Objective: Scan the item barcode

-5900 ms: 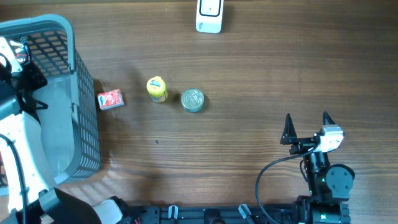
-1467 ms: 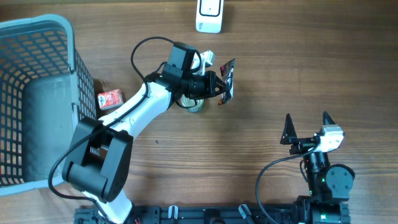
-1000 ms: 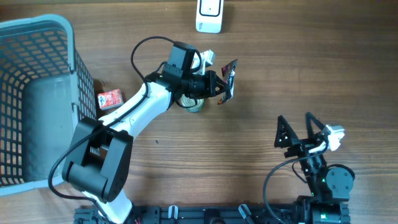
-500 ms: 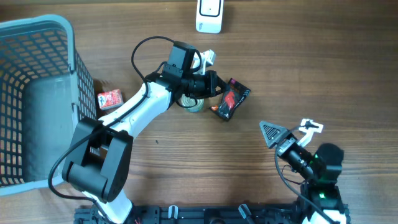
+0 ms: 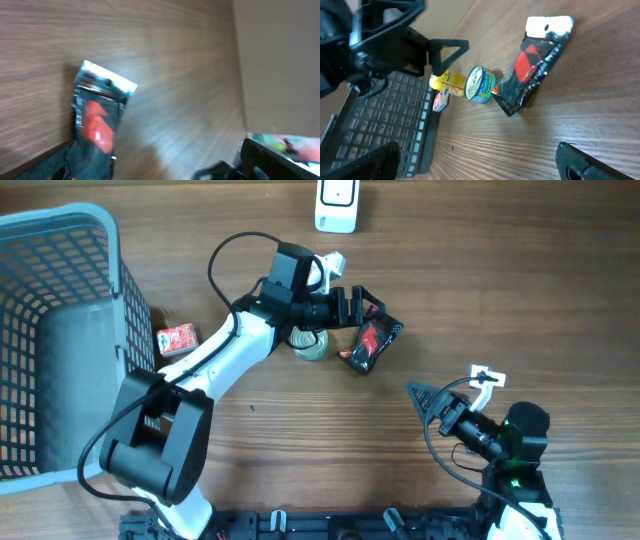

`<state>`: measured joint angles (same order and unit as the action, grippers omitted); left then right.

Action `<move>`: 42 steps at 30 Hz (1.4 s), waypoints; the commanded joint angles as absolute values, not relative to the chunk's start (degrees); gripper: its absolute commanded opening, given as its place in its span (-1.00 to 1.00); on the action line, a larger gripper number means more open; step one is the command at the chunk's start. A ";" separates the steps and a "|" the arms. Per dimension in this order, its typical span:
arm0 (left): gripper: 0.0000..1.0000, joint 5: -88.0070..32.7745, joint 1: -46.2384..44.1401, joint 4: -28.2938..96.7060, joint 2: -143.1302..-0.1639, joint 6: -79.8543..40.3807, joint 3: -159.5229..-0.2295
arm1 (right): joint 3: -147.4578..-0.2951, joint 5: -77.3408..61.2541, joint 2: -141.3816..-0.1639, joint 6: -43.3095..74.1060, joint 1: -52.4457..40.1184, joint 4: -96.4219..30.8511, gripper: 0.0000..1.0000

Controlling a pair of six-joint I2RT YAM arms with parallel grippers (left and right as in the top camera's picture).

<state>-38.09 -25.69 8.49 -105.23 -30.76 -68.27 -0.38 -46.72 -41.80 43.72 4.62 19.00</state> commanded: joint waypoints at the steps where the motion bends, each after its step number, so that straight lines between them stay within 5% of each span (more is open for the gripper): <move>1: 1.00 -28.47 -25.28 8.34 -103.72 -30.24 -69.04 | -0.38 -48.56 -41.95 38.17 4.91 20.16 1.00; 15: 0.99 2.83 -29.32 17.30 -91.66 -29.28 -69.04 | -0.43 -44.77 -42.33 37.28 4.91 19.81 1.00; 21: 0.99 15.64 -32.14 26.00 -90.52 -40.80 -69.04 | -0.40 -44.80 -43.11 37.30 4.91 19.03 1.00; 42: 1.00 33.01 -31.99 41.32 -89.67 -60.93 -69.04 | -0.40 -41.08 -50.52 34.70 4.91 13.87 1.00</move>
<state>26.96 -32.18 38.22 -91.18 -52.90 -68.55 -0.38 -41.89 -49.34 35.86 4.62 13.74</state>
